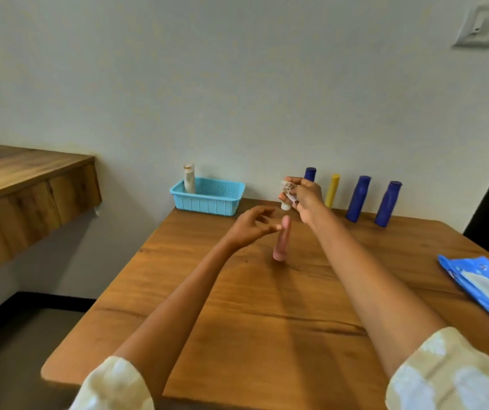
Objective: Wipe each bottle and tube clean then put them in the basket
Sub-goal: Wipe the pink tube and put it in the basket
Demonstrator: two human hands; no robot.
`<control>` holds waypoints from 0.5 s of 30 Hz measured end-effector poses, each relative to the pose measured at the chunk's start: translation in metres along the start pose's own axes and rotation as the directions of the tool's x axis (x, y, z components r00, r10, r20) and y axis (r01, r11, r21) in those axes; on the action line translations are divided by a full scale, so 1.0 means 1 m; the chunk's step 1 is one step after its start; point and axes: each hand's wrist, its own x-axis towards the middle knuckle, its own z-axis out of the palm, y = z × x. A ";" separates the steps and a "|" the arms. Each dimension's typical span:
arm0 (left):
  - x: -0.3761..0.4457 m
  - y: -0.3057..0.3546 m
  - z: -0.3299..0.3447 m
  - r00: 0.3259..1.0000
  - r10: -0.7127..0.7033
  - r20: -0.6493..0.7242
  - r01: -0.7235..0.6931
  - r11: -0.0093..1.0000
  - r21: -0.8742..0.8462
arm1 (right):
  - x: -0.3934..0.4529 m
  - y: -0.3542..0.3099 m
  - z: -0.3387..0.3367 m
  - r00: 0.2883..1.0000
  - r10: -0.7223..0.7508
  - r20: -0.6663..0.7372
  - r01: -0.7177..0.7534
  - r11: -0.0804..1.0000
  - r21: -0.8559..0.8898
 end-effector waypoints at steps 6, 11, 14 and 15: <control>-0.005 0.000 0.014 0.926 -0.236 0.294 0.209 0.971 0.120 | -0.014 0.011 -0.022 0.999 0.028 -0.039 -0.025 0.996 0.082; -0.008 -0.010 0.023 0.891 -0.313 0.331 0.241 0.940 0.241 | -0.019 0.006 -0.027 0.999 0.038 -0.017 -0.036 0.994 0.099; -0.004 -0.015 0.025 0.923 -0.294 0.249 0.238 0.943 0.232 | -0.017 0.005 -0.029 0.999 0.039 -0.021 -0.037 0.993 0.110; -0.002 -0.018 0.024 0.928 -0.291 0.231 0.242 0.945 0.219 | -0.018 0.005 -0.028 0.999 0.039 -0.022 -0.036 0.993 0.114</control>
